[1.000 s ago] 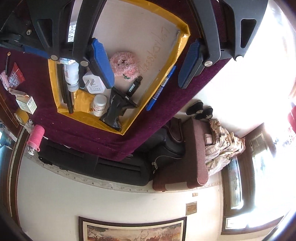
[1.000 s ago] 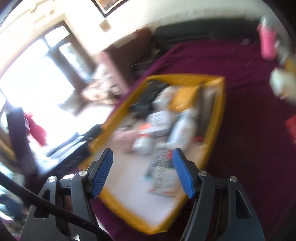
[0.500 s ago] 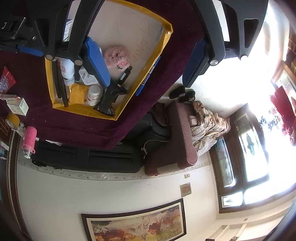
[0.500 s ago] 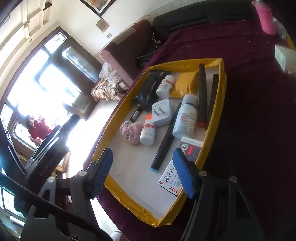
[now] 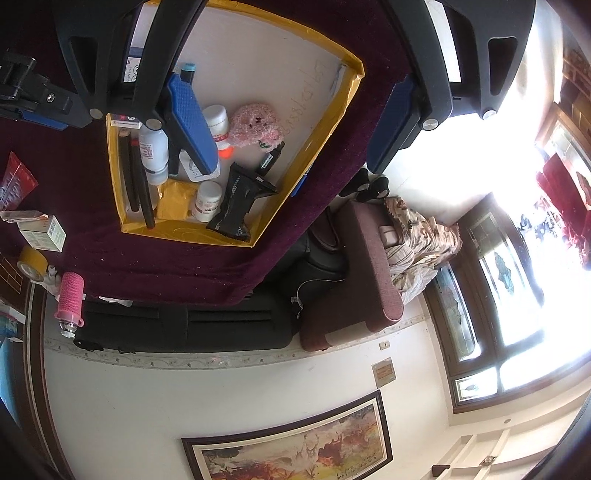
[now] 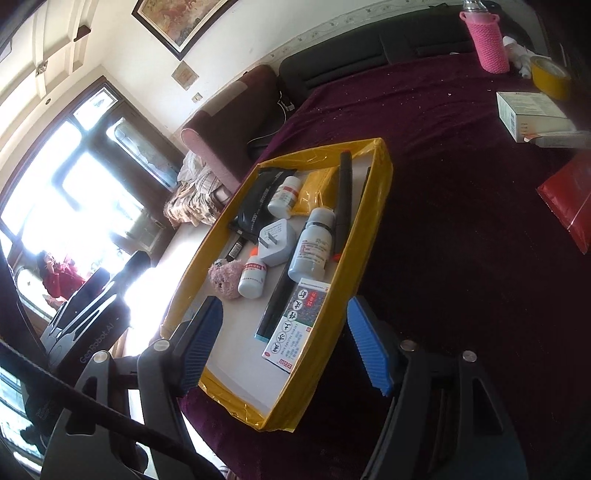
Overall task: Organize objects
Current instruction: 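Move both grippers back over the remaining items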
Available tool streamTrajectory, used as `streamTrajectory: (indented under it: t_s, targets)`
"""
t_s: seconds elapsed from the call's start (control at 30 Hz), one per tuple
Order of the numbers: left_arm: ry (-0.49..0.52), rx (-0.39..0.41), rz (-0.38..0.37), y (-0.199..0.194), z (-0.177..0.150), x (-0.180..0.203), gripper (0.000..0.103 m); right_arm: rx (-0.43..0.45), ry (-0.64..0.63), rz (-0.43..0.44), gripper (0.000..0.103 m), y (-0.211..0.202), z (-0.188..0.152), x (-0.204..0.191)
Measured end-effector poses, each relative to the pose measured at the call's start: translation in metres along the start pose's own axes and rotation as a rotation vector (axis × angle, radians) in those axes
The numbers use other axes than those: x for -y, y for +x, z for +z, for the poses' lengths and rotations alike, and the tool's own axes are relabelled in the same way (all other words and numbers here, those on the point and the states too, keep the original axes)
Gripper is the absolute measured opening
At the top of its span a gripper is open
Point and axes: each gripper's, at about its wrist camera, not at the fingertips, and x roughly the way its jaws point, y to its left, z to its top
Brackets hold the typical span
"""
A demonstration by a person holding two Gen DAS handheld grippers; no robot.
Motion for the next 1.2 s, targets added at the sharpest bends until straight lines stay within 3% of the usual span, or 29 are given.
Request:
streamTrajectory:
  t_s: [0.47,0.6,0.67,0.77,0.83,0.93,1.1,1.2]
  targets:
    - [0.066,-0.021,-0.022,-0.002,0.001,0.035,0.078,0.026,0.051,-0.032,0.070,-0.013,0.001,0.031]
    - [0.107,-0.008,-0.075,-0.006,0.013,0.054,0.078,0.067,0.077,-0.072,0.070,-0.034,0.007,0.055]
    - [0.115,0.024,-0.135,-0.015,0.026,0.067,0.078,0.128,0.084,-0.128,0.070,-0.057,0.015,0.076]
    - [0.128,0.027,-0.256,-0.021,0.040,0.098,0.078,0.264,0.101,-0.312,0.070,-0.104,0.032,0.118]
    - [0.150,-0.011,-0.336,-0.016,0.045,0.124,0.078,0.354,0.138,-0.441,0.071,-0.130,0.041,0.151]
    - [0.189,-0.089,-0.434,-0.003,0.046,0.170,0.078,0.461,0.213,-0.569,0.074,-0.155,0.053,0.200]
    - [0.293,-0.123,-0.592,0.011,0.045,0.250,0.078,0.525,0.349,-0.638,0.074,-0.166,0.055,0.257]
    - [0.393,-0.112,-0.673,0.013,0.042,0.300,0.078,0.509,0.432,-0.613,0.074,-0.173,0.049,0.281]
